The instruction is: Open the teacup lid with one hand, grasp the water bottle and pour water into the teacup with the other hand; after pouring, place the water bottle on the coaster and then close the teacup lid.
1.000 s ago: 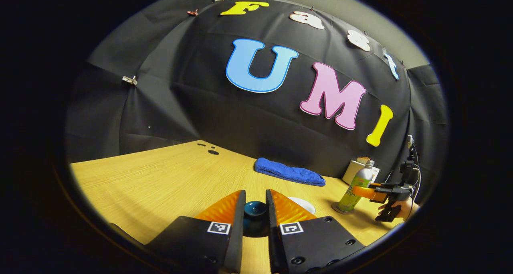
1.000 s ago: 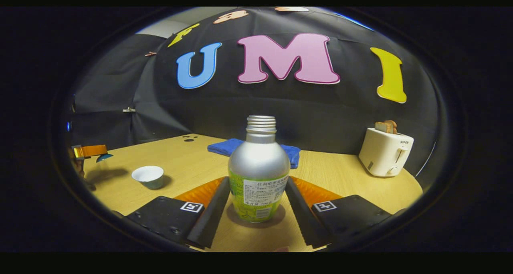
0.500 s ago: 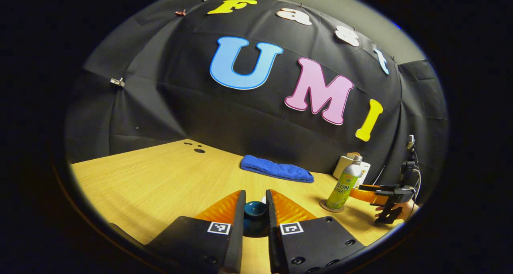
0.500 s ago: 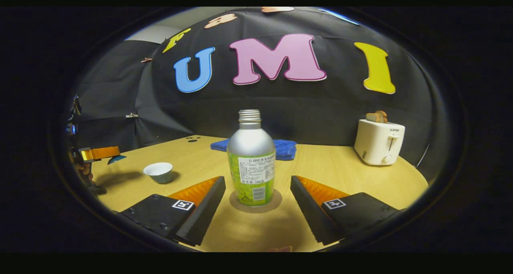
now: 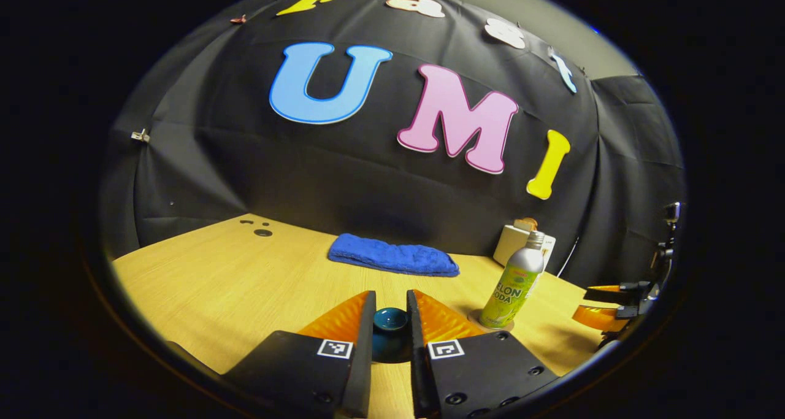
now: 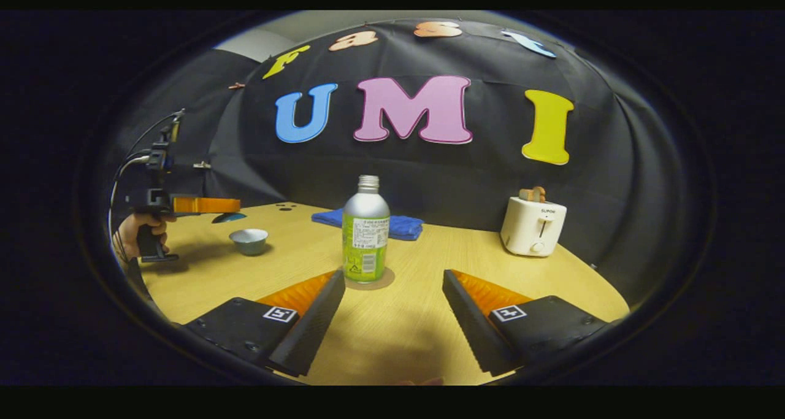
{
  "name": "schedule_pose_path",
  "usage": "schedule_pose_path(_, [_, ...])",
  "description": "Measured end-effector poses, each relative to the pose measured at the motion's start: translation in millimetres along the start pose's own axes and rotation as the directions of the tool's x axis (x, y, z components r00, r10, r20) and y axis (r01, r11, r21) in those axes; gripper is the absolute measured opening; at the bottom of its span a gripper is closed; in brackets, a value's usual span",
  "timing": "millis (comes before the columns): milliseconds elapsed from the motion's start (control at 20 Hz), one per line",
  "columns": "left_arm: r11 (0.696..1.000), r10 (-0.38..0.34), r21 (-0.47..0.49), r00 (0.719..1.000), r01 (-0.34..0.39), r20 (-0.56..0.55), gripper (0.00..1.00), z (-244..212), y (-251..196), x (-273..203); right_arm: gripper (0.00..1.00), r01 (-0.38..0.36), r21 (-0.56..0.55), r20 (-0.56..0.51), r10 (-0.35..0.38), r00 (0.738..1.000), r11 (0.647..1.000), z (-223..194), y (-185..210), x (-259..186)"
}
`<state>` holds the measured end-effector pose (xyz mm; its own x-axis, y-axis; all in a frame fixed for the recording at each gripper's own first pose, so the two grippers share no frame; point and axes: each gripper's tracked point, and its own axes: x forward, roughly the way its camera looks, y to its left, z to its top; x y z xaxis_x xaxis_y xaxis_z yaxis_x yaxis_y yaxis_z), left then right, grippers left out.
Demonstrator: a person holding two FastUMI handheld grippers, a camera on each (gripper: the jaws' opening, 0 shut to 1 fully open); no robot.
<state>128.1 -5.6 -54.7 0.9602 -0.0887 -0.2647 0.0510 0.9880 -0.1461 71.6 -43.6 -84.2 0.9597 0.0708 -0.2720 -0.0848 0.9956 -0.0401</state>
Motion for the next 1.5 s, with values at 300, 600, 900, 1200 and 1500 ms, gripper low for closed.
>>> schedule_pose_path(300, [0.999,0.04,0.037,0.998,-0.039,-0.041,0.3,-21,2,23,0.98,-0.007,-0.046,0.03,0.008,1.0,0.999,-2,-6,-25])
schedule_pose_path(600, [0.991,0.081,0.11,0.996,-0.077,-0.032,0.3,-25,4,30,0.98,-0.001,-0.053,0.041,0.003,0.999,0.999,-5,-11,-30])
schedule_pose_path(900, [0.985,0.102,0.146,0.994,-0.095,-0.04,0.31,-29,7,32,0.98,-0.003,-0.05,0.042,0.005,0.999,0.999,-5,-13,-31])
schedule_pose_path(1200, [0.978,0.116,0.179,0.991,-0.103,-0.06,0.36,-32,8,34,0.98,-0.003,-0.05,0.052,0.006,0.999,0.999,1,-12,-33])
schedule_pose_path(1500, [0.984,0.112,0.145,0.992,-0.104,-0.05,0.47,-28,7,25,0.98,-0.006,-0.049,0.065,0.009,0.998,0.999,8,-7,-35])
